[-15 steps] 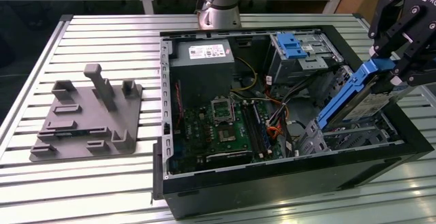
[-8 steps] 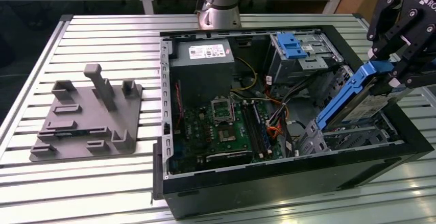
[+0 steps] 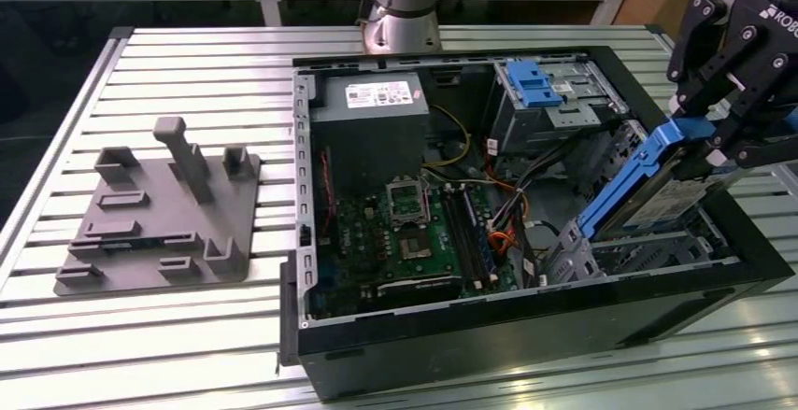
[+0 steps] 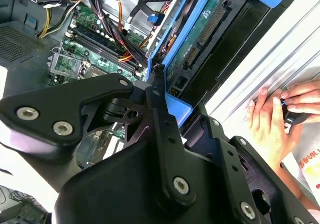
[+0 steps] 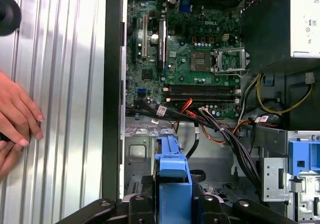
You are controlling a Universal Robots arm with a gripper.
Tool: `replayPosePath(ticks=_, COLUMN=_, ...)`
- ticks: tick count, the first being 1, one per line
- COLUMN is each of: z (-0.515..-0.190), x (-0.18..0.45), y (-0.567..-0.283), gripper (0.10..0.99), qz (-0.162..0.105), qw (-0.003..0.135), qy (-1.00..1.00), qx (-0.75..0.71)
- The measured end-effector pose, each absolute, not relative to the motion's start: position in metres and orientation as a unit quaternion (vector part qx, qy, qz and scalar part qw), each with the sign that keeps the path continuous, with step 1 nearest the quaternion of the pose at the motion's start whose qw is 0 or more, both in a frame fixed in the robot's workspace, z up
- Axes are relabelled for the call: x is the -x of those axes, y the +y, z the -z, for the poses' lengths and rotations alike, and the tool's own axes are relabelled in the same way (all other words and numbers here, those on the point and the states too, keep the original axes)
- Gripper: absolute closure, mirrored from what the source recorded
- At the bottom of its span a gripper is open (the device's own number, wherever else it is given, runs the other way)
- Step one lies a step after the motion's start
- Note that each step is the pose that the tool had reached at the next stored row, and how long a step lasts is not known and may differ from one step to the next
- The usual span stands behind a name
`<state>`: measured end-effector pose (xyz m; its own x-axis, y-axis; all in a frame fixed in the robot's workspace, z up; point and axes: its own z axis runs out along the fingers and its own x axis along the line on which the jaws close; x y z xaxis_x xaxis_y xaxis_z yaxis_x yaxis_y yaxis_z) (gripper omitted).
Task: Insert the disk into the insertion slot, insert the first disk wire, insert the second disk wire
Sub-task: 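Insert the disk into the insertion slot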
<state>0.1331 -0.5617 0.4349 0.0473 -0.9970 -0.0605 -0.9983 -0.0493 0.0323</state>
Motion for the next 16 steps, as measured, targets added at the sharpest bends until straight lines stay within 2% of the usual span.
replayPosePath(ticks=16, z=-0.413, x=-0.133, y=-0.562, gripper=0.722, qz=-0.033, qw=0.009, qy=0.689, qx=0.724)
